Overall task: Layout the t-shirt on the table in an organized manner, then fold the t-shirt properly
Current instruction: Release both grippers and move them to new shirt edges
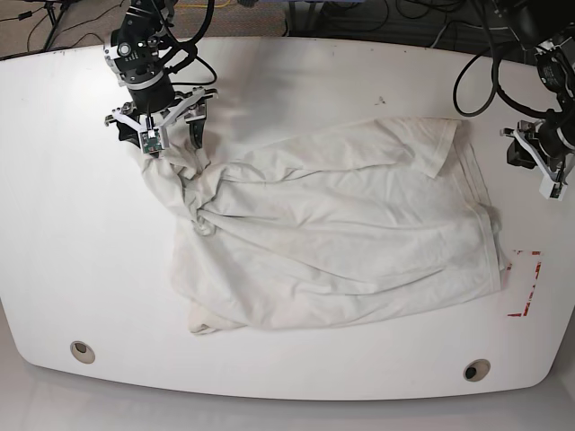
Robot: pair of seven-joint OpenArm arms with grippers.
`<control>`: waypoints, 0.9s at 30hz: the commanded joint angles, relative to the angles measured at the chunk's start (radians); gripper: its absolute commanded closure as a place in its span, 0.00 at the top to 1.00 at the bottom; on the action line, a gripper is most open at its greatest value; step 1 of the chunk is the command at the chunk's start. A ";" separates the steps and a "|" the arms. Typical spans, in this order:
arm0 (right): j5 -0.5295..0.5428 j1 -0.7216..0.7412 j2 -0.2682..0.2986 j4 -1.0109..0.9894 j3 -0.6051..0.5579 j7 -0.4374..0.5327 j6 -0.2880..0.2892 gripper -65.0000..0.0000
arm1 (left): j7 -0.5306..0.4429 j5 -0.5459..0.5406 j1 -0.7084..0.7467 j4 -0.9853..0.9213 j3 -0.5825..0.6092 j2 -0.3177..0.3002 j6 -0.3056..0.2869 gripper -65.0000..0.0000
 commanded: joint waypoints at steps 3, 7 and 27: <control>0.013 0.016 0.005 0.021 0.002 0.023 0.001 0.70 | -0.017 -0.017 -0.047 0.022 0.008 0.048 -0.002 0.41; 0.013 0.019 0.005 0.021 0.001 0.023 0.003 0.70 | -0.017 -0.020 -0.077 0.022 0.062 0.066 -0.002 0.41; 0.012 0.046 0.005 0.038 0.059 -0.054 0.008 0.70 | -0.023 -0.017 -0.211 0.052 0.377 0.264 0.054 0.42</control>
